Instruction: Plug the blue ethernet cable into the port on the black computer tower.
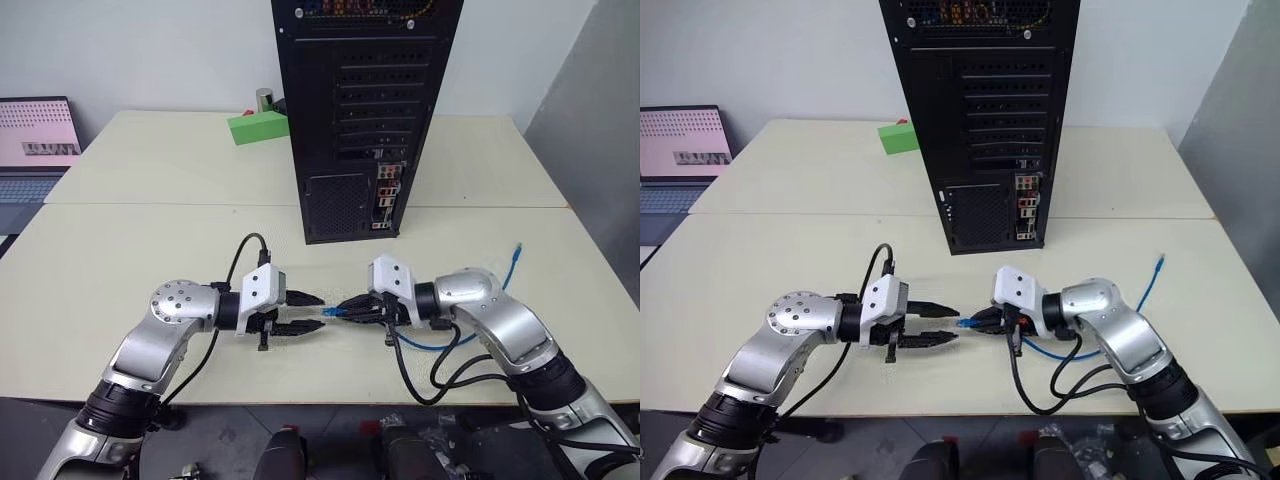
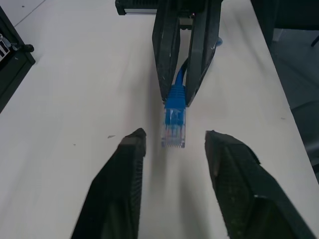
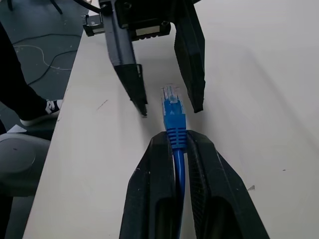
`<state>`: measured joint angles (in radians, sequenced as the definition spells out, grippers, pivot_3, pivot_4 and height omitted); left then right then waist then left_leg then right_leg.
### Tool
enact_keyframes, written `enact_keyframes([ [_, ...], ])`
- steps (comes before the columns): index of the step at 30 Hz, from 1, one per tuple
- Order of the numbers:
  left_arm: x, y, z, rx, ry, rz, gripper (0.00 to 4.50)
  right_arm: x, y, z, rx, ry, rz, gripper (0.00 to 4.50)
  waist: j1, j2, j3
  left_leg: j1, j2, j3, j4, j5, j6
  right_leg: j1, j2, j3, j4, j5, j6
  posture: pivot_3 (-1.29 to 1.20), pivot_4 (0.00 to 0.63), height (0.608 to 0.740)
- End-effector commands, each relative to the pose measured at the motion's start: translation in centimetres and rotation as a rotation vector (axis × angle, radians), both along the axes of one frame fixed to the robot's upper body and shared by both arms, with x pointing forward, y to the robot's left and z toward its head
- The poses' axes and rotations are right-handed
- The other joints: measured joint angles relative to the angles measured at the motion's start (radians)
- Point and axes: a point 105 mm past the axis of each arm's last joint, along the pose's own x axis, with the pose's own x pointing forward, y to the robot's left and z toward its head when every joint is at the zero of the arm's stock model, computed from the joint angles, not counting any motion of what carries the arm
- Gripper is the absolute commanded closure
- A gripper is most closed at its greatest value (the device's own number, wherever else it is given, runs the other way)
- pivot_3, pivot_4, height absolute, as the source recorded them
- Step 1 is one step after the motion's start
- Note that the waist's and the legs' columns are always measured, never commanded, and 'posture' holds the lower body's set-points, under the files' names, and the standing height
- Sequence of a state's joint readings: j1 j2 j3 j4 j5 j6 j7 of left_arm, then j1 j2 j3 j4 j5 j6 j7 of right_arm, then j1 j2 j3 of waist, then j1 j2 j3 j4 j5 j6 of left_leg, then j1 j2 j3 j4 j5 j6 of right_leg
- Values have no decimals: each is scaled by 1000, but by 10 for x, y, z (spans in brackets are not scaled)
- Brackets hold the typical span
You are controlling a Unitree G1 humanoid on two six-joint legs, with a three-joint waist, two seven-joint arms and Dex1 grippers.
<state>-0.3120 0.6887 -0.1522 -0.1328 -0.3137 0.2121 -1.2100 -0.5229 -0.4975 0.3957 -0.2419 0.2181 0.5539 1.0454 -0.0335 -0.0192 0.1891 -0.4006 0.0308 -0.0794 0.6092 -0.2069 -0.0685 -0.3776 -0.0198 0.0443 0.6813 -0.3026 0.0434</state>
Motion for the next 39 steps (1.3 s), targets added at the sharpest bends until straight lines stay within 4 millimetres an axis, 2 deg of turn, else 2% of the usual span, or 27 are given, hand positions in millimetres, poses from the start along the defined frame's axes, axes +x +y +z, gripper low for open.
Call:
enact_keyframes([
  [1,0,-6,7,-15,-31,-24,3561,-4,5,13,5,-66,46,4411,0,0,0,0,0,0,0,0,0,0,0,0,0,0,0,0,150,740],
  [2,0,-7,7,-14,-31,-25,3613,-4,4,13,-1,-71,50,4411,0,0,0,0,0,0,0,0,0,0,0,0,0,0,0,0,150,740],
  [4,-1,-7,5,-10,-32,-27,4134,-4,4,12,-10,-79,52,4411,0,0,0,0,0,0,0,0,0,0,0,0,0,0,0,0,150,740],
  [8,-2,-6,1,6,-39,-29,4198,-1,4,12,-17,-91,43,4420,0,0,0,0,0,0,0,0,0,0,0,0,0,0,0,0,150,740],
  [10,-2,-4,-2,15,-45,-27,4198,0,2,11,-32,-106,45,3711,0,0,0,0,0,0,0,0,0,0,0,0,0,0,0,0,150,740],
  [12,-1,-3,-3,19,-54,-25,4198,1,-1,12,-41,-116,51,3433,0,0,0,0,0,0,0,0,0,0,0,0,0,0,0,0,150,740],
  [13,-1,-3,-4,24,-64,-26,4198,3,-5,14,-46,-122,50,3079,0,0,0,0,0,0,0,0,0,0,0,0,0,0,0,0,150,740],
  [19,-1,-1,-5,36,-175,-26,4198,1,-48,29,-85,-72,34,1589,1,0,0,0,0,0,0,0,0,0,-1,0,-1,0,0,0,150,740],
  [22,1,-4,-1,30,-310,-33,4198,-2,-57,36,-17,17,-14,885,3,0,0,0,0,0,1,0,0,0,0,0,-1,0,0,0,150,740],
  [25,1,-6,0,49,-501,-66,4198,-7,-53,38,94,139,-57,357,0,0,0,0,0,0,0,0,0,0,0,0,0,0,0,0,150,740],
  [26,1,-7,0,55,-570,-86,4198,-10,-51,38,126,180,-63,22,0,0,0,0,0,0,0,0,0,0,0,0,0,0,0,0,150,740],
  [31,-7,-10,3,36,-875,-180,4198,-11,-40,38,257,320,-133,0,3,0,0,0,0,0,1,0,0,1,-1,0,0,0,0,0,150,740],
  [36,-9,-12,9,-12,-1057,-197,4198,-14,-29,36,312,398,-147,0,4,0,0,0,0,0,1,0,0,1,-1,0,0,0,0,0,150,740],
  [39,-5,-12,12,-18,-1099,-188,4198,-16,-24,35,320,420,-138,0,3,0,0,0,0,0,1,0,0,1,-1,0,0,0,0,0,150,740],
])
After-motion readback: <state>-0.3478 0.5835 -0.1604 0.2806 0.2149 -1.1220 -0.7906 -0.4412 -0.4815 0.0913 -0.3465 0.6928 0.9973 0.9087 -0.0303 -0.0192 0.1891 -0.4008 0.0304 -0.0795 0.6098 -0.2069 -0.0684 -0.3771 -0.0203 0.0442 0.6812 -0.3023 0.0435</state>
